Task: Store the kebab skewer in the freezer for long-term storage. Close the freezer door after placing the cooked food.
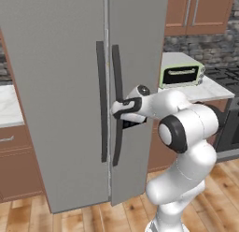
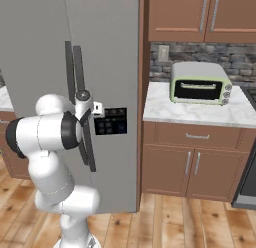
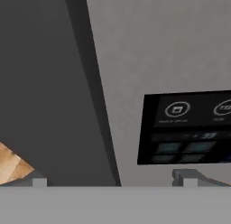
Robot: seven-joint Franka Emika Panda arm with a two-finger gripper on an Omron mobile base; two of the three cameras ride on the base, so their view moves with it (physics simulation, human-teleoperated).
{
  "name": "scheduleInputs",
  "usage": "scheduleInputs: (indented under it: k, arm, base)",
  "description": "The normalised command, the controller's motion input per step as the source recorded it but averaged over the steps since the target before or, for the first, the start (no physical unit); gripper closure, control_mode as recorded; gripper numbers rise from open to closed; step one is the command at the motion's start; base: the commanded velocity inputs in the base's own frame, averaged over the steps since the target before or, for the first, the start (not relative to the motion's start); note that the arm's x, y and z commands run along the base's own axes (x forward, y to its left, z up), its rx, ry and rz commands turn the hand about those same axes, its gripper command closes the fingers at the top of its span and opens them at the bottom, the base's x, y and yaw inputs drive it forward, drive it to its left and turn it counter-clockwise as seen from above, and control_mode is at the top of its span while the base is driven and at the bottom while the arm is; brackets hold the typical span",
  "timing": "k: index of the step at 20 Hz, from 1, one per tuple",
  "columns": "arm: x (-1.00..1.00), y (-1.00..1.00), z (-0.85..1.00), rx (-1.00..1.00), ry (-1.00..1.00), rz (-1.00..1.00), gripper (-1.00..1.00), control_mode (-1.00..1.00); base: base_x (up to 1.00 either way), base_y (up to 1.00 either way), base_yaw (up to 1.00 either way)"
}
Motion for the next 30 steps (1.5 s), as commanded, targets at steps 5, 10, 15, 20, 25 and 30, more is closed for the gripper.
scheduleInputs:
  k: [5,10,15,20,25,30]
  arm:
    - [0.18,0.00,0.00,-0.04,0.00,-0.09,-1.00,-1.00]
    - [0.31,0.00,0.00,-0.07,0.00,-0.14,-1.00,-1.00]
    - [0.46,0.00,0.00,-0.07,0.00,-0.18,-1.00,-1.00]
    - [0.56,0.00,0.00,-0.03,0.00,-0.17,-1.00,-1.00]
    - [0.53,-0.01,0.00,0.00,0.00,-0.14,-1.00,-1.00]
    - [0.46,-0.15,0.00,0.00,0.00,-0.05,-1.00,-1.00]
  base:
    - [0.00,0.00,0.00]
    - [0.00,0.00,0.00]
    - [0.00,0.00,0.00]
    - [0.00,0.00,0.00]
    - [0.00,0.00,0.00]
    - [0.00,0.00,0.00]
